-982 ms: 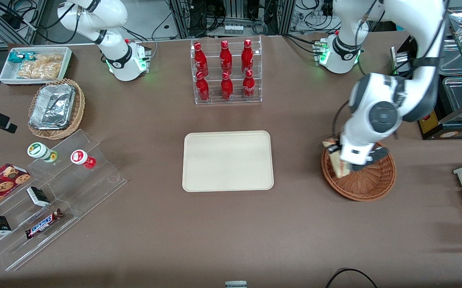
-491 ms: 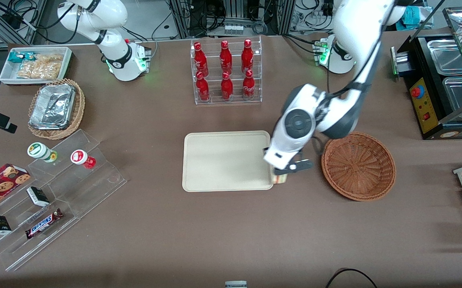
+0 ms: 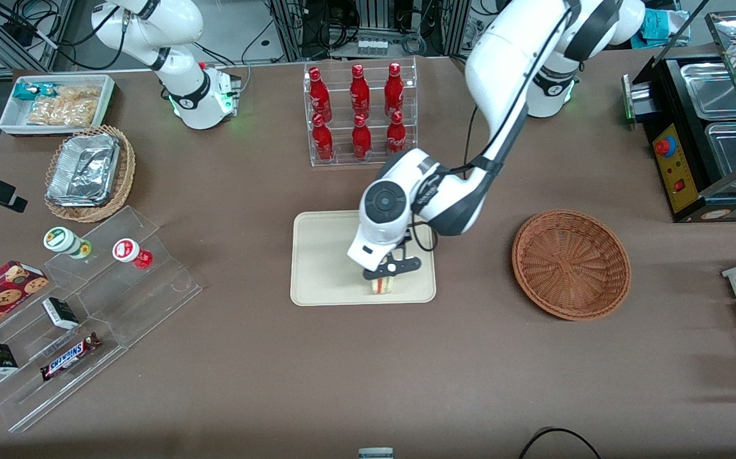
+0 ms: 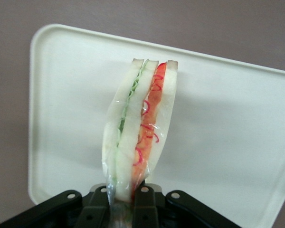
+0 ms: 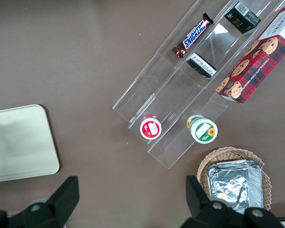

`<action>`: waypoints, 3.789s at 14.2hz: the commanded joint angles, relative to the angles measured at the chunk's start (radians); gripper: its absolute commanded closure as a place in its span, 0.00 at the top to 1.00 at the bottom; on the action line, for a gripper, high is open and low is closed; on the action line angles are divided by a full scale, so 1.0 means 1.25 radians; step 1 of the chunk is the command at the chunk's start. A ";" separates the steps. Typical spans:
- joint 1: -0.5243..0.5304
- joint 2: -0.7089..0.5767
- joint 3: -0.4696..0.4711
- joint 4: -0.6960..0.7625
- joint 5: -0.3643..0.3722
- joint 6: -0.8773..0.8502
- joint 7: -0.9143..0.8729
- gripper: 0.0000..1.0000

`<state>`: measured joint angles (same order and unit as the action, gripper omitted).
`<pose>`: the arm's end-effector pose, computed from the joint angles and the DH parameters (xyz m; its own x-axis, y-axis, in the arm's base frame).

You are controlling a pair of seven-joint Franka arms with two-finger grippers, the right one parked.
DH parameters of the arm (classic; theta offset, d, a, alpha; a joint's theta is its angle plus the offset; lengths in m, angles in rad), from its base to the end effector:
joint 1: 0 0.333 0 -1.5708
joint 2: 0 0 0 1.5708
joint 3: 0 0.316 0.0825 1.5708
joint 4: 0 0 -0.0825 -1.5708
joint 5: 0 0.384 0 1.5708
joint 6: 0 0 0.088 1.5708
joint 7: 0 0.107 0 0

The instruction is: Place sandwich from basket to tray

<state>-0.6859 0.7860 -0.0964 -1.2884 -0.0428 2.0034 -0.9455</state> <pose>0.5337 -0.5104 0.2740 0.9706 0.2048 -0.1265 0.2071 -0.9783 0.0050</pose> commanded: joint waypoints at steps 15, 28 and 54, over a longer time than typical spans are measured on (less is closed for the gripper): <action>-0.085 0.037 0.018 0.064 0.002 -0.015 -0.114 1.00; 0.125 -0.282 0.043 -0.212 -0.004 -0.203 0.131 1.00; 0.567 -0.679 0.013 -0.317 0.090 -0.338 0.717 1.00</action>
<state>0.0208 -0.0748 -0.1003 -1.7064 0.0637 1.5709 -0.0587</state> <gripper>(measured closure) 0.000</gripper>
